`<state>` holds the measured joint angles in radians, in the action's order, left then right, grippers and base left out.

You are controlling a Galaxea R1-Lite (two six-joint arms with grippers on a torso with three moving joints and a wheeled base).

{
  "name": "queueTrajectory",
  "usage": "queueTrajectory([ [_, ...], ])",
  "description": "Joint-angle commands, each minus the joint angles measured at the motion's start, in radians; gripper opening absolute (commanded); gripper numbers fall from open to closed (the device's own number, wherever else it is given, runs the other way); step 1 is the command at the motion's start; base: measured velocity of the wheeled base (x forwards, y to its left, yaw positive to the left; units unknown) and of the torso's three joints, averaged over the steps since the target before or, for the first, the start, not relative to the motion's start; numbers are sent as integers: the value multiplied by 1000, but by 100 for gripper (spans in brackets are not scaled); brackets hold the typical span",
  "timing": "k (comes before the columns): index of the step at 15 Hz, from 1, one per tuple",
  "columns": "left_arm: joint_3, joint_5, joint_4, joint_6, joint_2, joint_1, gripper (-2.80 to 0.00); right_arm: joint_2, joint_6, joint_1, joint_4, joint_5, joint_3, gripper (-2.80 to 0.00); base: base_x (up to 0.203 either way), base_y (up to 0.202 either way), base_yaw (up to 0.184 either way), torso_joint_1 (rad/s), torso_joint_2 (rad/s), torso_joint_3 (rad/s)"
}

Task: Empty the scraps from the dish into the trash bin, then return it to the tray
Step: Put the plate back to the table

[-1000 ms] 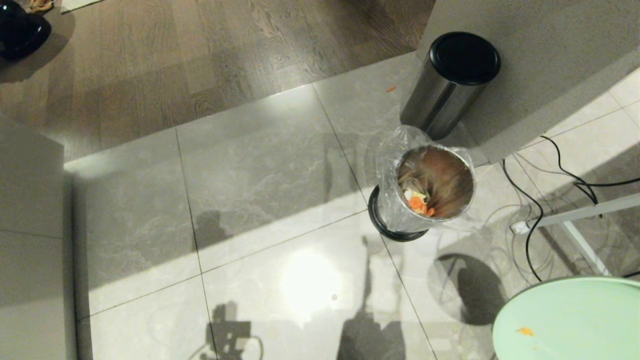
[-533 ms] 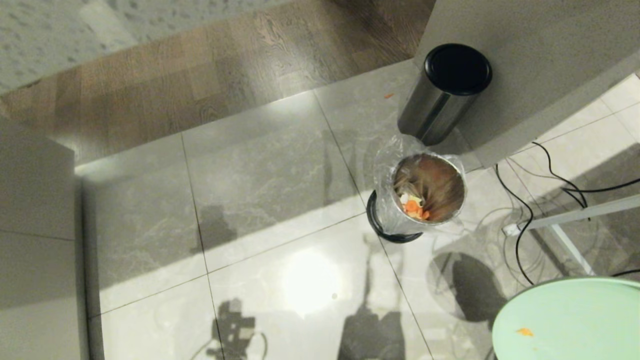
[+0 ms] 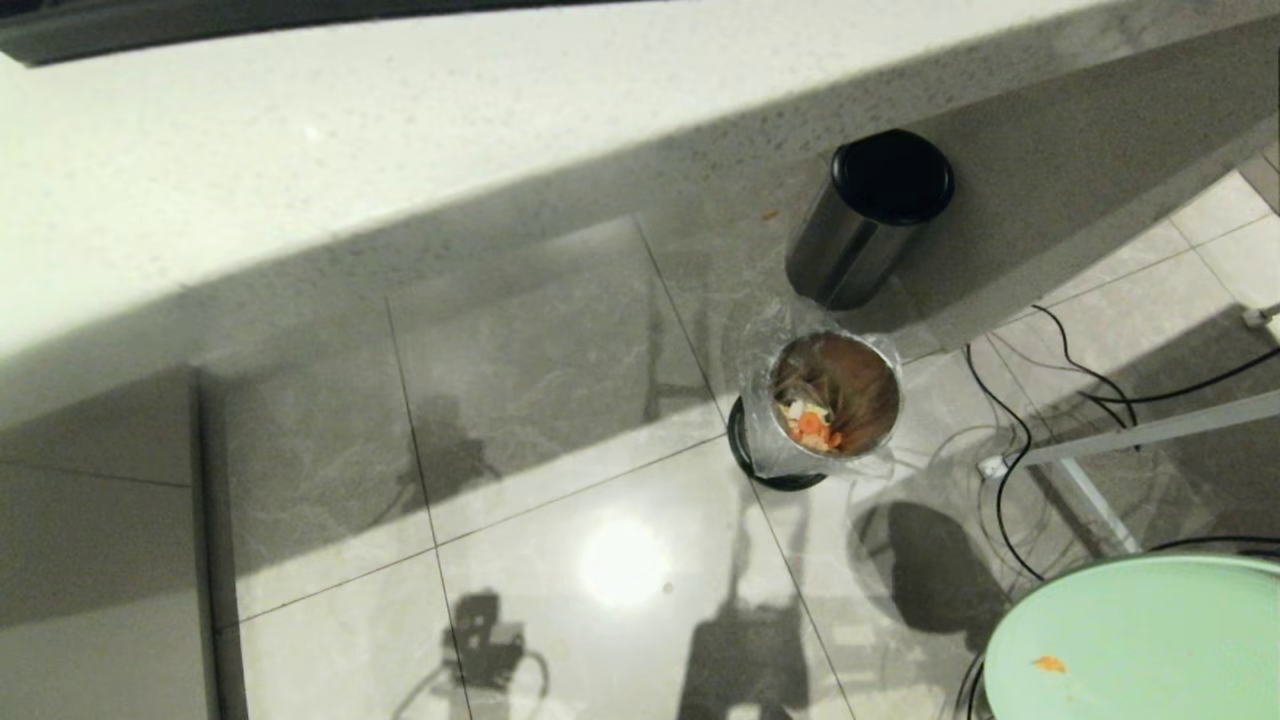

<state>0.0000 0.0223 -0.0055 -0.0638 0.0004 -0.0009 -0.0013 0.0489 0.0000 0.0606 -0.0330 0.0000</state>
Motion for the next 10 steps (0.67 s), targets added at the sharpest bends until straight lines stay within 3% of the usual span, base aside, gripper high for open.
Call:
queueTrajectory([
  [1,0,1,-1,-1,1,1,-280,1,0,0,1,-1,0,-280,0,0,0,120,-490,-378],
  [10,0,1,-1,-1,1,1,-280,1,3,0,1,-1,0,-280,0,0,0,162,-519,-366],
])
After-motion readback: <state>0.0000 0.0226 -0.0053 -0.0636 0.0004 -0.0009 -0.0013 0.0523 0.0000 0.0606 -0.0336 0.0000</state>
